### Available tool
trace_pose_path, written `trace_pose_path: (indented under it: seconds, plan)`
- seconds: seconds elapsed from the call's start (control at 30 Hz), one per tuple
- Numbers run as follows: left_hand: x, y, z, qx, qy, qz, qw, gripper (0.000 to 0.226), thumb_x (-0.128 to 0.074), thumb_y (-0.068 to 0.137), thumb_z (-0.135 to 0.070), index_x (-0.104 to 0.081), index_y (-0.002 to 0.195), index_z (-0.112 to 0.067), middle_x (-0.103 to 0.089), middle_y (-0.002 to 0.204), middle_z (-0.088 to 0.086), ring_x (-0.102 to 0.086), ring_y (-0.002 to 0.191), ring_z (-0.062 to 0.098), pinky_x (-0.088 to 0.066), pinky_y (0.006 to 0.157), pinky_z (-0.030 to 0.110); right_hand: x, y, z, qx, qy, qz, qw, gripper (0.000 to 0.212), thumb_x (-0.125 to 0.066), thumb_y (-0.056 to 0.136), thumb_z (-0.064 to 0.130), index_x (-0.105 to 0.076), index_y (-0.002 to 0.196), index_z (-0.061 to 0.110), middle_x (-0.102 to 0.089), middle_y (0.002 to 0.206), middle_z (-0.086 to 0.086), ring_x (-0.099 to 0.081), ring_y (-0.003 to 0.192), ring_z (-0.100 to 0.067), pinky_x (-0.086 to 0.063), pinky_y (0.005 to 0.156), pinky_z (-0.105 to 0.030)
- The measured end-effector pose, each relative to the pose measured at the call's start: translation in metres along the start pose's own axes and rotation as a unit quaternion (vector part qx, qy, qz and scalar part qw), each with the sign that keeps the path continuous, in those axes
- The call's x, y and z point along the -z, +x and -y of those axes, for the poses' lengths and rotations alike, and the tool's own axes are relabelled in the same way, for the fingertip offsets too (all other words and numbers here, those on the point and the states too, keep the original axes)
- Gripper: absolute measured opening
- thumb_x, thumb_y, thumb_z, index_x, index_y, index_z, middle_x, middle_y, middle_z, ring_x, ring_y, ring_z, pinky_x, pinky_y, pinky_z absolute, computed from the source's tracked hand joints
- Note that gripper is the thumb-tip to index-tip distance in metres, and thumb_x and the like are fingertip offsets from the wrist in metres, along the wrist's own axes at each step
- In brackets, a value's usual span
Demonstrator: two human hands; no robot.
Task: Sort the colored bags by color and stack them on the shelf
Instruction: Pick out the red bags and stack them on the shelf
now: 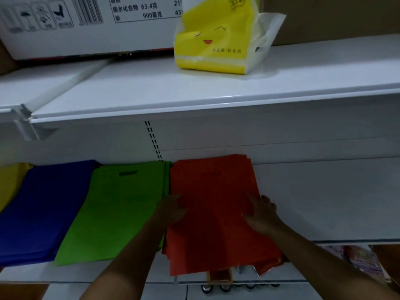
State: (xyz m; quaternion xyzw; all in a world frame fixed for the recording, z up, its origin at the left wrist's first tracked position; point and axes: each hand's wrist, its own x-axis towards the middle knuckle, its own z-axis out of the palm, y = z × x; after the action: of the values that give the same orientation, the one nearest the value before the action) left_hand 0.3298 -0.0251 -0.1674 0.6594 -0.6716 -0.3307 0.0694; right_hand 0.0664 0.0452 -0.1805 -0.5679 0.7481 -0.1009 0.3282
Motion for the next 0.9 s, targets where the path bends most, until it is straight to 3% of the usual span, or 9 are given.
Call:
trace_pose_path:
  seconds: [0.1, 0.23, 0.33, 0.47, 0.6, 0.77, 0.83, 0.9]
  plan:
    - [-0.001, -0.003, 0.000, 0.000, -0.040, 0.004, 0.999, 0.068, -0.071, 0.085, -0.025, -0.040, 0.144, -0.017, -0.046, 0.143, 0.007, -0.050, 0.126, 0.023, -0.044, 0.100, 0.026, 0.002, -0.002, 0.002, 0.000, 0.026, 0.007, 1.000, 0.081, -0.050, 0.084, 0.057, -0.012, 0.152, 0.040, -0.018, 0.159, -0.006, -0.016, 0.144, -0.032, -0.018, 0.115, -0.050]
    - [-0.003, -0.007, 0.003, -0.020, -0.032, -0.003, 0.999, 0.077, -0.071, 0.084, -0.015, -0.030, 0.148, -0.015, -0.042, 0.147, 0.008, -0.044, 0.132, 0.023, -0.038, 0.102, 0.024, 0.007, -0.007, -0.006, -0.018, 0.061, -0.026, 0.998, 0.072, -0.051, 0.095, 0.039, -0.010, 0.154, 0.035, -0.013, 0.161, -0.007, -0.011, 0.145, -0.036, -0.019, 0.115, -0.051]
    - [-0.004, -0.008, 0.005, -0.024, -0.027, -0.005, 0.999, 0.069, -0.068, 0.086, -0.014, -0.035, 0.146, -0.016, -0.048, 0.141, 0.006, -0.049, 0.127, 0.022, -0.041, 0.096, 0.024, 0.006, -0.007, -0.009, 0.023, 0.051, -0.029, 0.998, 0.063, -0.042, 0.100, 0.029, -0.010, 0.154, 0.033, -0.013, 0.162, -0.003, -0.014, 0.145, -0.033, -0.018, 0.117, -0.047]
    - [-0.013, -0.008, 0.008, -0.042, -0.047, -0.005, 0.998, 0.066, -0.072, 0.082, -0.019, -0.043, 0.142, -0.020, -0.051, 0.139, 0.004, -0.052, 0.123, 0.019, -0.045, 0.102, 0.030, 0.004, -0.012, -0.007, 0.022, 0.043, -0.047, 0.998, 0.059, -0.038, 0.102, 0.025, -0.013, 0.155, 0.030, -0.011, 0.161, -0.005, -0.012, 0.144, -0.035, -0.020, 0.116, -0.048]
    - [-0.025, -0.008, 0.002, -0.062, -0.028, -0.029, 0.997, 0.077, -0.075, 0.078, -0.025, -0.037, 0.145, -0.022, -0.043, 0.146, 0.004, -0.044, 0.131, 0.022, -0.039, 0.109, 0.037, 0.007, -0.016, -0.014, -0.011, 0.027, -0.075, 0.997, 0.061, -0.042, 0.099, 0.032, -0.016, 0.154, 0.029, -0.020, 0.157, -0.010, -0.020, 0.140, -0.035, -0.029, 0.111, -0.050]
    - [-0.039, -0.018, -0.004, -0.078, -0.051, -0.065, 0.993, 0.073, -0.069, 0.085, -0.028, -0.032, 0.148, -0.023, -0.030, 0.153, 0.008, -0.032, 0.139, 0.025, -0.032, 0.115, 0.044, 0.008, -0.013, -0.017, -0.046, -0.038, -0.121, 0.991, 0.053, -0.038, 0.100, 0.042, -0.024, 0.151, 0.034, -0.031, 0.151, -0.009, -0.031, 0.132, -0.033, -0.037, 0.102, -0.048]
    - [-0.034, -0.023, -0.005, -0.079, -0.044, -0.045, 0.995, 0.079, -0.070, 0.083, -0.039, -0.029, 0.149, -0.026, -0.018, 0.159, 0.008, -0.013, 0.146, 0.027, -0.018, 0.119, 0.045, 0.008, -0.011, -0.014, -0.042, -0.042, -0.103, 0.993, 0.054, -0.037, 0.100, 0.047, -0.021, 0.151, 0.038, -0.029, 0.151, -0.008, -0.029, 0.133, -0.034, -0.035, 0.103, -0.049]
    - [-0.026, -0.027, -0.008, -0.101, -0.031, 0.008, 0.994, 0.102, -0.077, 0.069, -0.053, -0.020, 0.151, -0.031, 0.002, 0.160, 0.004, -0.004, 0.147, 0.029, -0.013, 0.119, 0.045, 0.007, -0.009, -0.014, -0.034, -0.050, -0.082, 0.995, 0.058, -0.035, 0.099, 0.053, -0.017, 0.152, 0.039, -0.022, 0.155, -0.008, -0.025, 0.136, -0.036, -0.032, 0.106, -0.051]
